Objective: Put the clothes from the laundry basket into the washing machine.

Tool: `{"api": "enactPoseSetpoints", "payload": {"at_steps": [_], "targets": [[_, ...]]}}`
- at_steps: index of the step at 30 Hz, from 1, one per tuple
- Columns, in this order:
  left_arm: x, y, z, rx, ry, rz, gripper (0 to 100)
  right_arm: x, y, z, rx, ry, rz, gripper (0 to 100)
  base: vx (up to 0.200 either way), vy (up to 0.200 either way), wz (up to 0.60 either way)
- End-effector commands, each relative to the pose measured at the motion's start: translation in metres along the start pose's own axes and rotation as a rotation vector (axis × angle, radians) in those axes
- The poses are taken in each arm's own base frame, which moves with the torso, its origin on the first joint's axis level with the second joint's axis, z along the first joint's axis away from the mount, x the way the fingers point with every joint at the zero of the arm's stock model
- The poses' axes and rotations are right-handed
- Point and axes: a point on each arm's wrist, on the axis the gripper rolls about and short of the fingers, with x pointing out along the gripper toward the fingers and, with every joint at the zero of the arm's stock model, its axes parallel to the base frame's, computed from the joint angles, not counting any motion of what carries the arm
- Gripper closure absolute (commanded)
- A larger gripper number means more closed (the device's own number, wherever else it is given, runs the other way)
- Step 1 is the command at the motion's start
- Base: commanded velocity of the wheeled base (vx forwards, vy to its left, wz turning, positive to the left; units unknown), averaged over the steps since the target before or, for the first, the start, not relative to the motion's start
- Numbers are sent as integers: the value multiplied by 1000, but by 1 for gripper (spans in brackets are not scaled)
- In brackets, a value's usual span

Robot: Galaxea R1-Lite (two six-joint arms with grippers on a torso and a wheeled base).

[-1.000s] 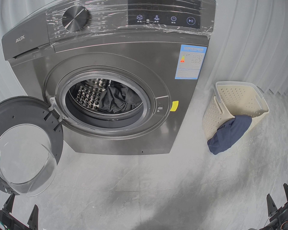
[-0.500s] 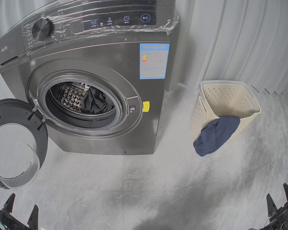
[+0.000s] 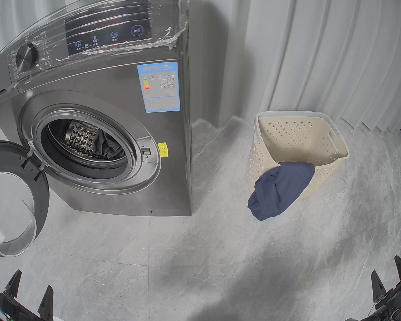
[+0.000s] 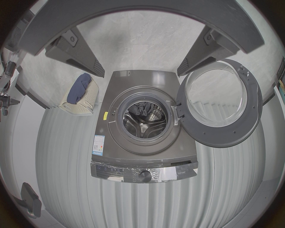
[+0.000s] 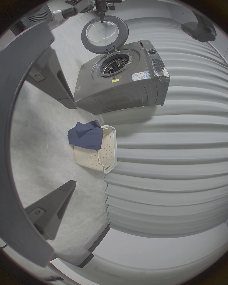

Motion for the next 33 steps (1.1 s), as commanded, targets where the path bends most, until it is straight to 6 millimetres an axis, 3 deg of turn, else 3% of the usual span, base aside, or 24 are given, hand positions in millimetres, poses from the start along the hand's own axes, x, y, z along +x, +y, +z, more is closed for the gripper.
{"api": "enactPoseSetpoints", "payload": {"at_steps": [1, 9, 24, 30, 33], "targets": [[1, 0, -5, 2, 9, 1, 0, 0, 0, -5, 0, 4, 0, 0, 0, 0, 0], [1, 0, -5, -9, 9, 3, 0, 0, 0, -5, 0, 4, 1, 0, 0, 0, 0], [1, 0, -4, -9, 8, -1, 0, 0, 0, -5, 0, 4, 0, 0, 0, -200, 0], [1, 0, -5, -7, 9, -1, 0, 0, 0, -5, 0, 4, 1, 0, 0, 0, 0], [1, 0, -4, -6, 8, -1, 0, 0, 0, -5, 0, 4, 1, 0, 0, -200, 0]]}}
